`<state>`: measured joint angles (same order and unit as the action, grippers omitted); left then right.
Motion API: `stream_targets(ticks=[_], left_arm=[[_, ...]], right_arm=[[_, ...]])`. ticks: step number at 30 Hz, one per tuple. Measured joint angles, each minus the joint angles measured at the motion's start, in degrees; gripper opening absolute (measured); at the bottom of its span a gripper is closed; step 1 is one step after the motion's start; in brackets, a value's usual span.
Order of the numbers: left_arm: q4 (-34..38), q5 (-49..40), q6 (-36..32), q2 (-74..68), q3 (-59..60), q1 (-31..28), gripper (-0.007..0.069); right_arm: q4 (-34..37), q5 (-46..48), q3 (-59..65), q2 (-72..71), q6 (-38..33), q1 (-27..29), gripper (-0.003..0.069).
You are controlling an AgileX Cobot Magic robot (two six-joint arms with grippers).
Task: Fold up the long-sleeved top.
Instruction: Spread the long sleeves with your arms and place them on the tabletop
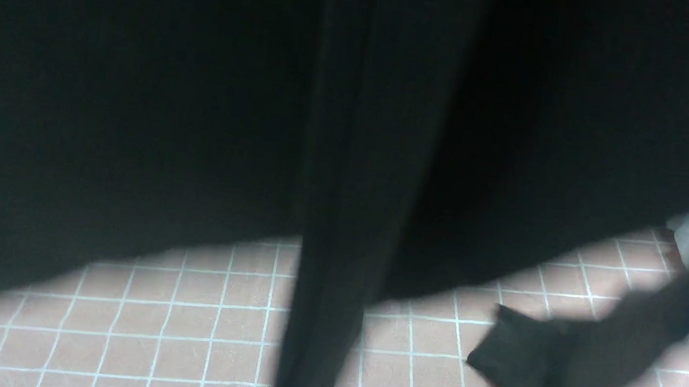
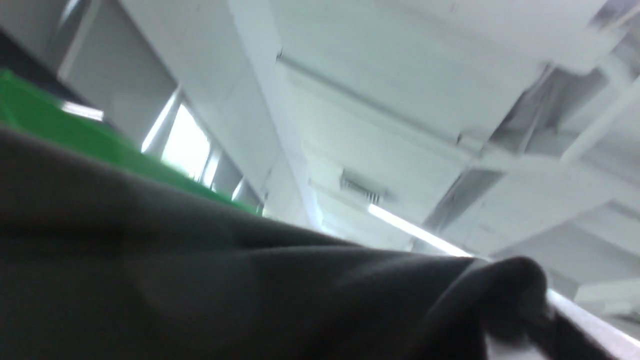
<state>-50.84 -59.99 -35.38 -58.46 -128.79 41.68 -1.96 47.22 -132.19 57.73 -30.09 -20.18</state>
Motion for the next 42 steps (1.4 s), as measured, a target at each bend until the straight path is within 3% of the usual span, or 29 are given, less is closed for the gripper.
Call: stream_targets(ticks=[4, 8, 13, 16, 19, 23, 26, 31, 38, 42], left_arm=[[-0.6, 3.0, -1.0, -1.6, -0.2, 0.0, 0.0034], [-3.2, 0.5, -1.2, -6.4, 1.0, 0.0, 0.0034], [-3.0, -3.4, 0.3, -13.6, 8.8, -0.2, 0.0034], [5.5, -4.1, 1.4, -17.2, 15.1, -5.1, 0.0034], [18.5, 0.2, 0.5, -19.5, 20.8, -17.2, 0.0034], [37.9, 8.2, -9.7, -22.7, 27.7, -34.2, 0.0034], [50.8, 13.8, -17.7, -27.0, 30.8, -43.7, 0.0034], [55.2, 17.8, -21.9, -33.0, 32.1, -48.7, 0.0034], [54.6, 19.0, -22.1, -31.5, 31.5, -48.9, 0.0034], [54.6, 19.2, -20.3, -24.8, 28.3, -48.9, 0.0034]], right_arm=[[0.2, 0.9, -1.3, 1.6, 1.2, 0.0, 0.0052], [-0.7, 9.5, -1.9, 9.5, 6.0, 0.0, 0.0052], [-8.0, 17.7, -0.3, 24.5, 11.7, 0.0, 0.0052], [-11.4, 19.2, 2.4, 31.1, 12.7, 0.1, 0.0052], [-11.3, 18.2, 5.8, 32.9, 13.1, 1.8, 0.0052], [-9.4, 12.8, 13.4, 32.5, 13.8, 6.6, 0.0052], [-6.9, 8.8, 21.2, 32.5, 13.6, 10.2, 0.0052], [-5.5, 3.4, 30.0, 32.8, 13.4, 13.1, 0.0052], [-5.2, 0.2, 30.8, 29.4, 10.3, 13.8, 0.0052], [-5.0, -3.9, 30.8, 20.1, 7.0, 13.8, 0.0052]])
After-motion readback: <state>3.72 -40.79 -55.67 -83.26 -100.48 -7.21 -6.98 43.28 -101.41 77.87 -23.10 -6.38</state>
